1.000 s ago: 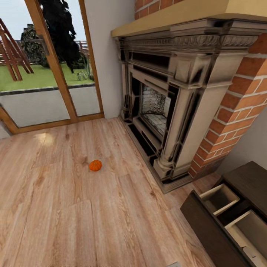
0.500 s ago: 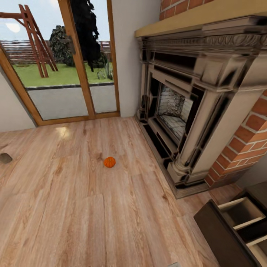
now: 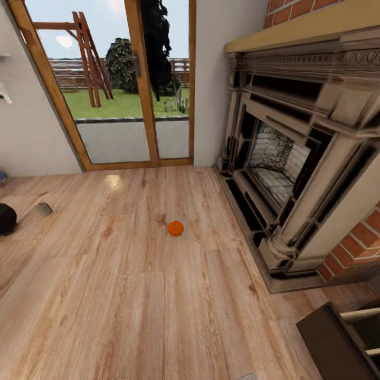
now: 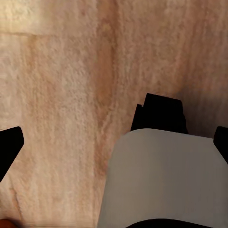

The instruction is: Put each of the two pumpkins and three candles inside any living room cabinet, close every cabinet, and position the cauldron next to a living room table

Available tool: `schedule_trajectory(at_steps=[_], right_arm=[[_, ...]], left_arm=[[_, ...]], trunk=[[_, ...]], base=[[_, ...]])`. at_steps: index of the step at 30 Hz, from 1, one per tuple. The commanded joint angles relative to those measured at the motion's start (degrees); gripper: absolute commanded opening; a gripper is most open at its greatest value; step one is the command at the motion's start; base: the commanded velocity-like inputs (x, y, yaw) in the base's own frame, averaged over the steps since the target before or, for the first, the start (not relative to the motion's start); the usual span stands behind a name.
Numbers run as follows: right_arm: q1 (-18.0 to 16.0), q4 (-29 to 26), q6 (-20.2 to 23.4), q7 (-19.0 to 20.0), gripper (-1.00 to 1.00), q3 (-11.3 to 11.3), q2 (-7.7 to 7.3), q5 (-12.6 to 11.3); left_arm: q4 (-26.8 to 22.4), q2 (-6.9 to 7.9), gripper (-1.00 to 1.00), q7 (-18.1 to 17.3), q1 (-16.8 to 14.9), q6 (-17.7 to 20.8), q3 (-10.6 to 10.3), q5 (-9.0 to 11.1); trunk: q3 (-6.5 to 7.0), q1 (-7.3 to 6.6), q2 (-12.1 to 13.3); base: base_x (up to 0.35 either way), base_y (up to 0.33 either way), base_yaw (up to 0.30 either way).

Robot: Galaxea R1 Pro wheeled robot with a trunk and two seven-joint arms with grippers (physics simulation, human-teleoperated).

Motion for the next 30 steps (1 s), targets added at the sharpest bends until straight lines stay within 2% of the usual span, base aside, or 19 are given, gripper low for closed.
schedule_trajectory(at_steps=[1, 30], right_arm=[[0.00, 0.00, -0.01, 0.01, 1.00, 0.01, 0.00, 0.00], [0.00, 0.00, -0.03, 0.01, 1.00, 0.01, -0.05, 0.00]], left_arm=[[0.00, 0.00, 1.00, 0.00, 0.00, -0.01, 0.00, 0.00], [-0.01, 0.00, 1.00, 0.00, 0.01, -0.01, 0.00, 0.00]], trunk=[[0.00, 0.00, 0.00], [0.00, 0.00, 0.00]], base=[[0.000, 0.000, 0.289], [0.000, 0.000, 0.289]])
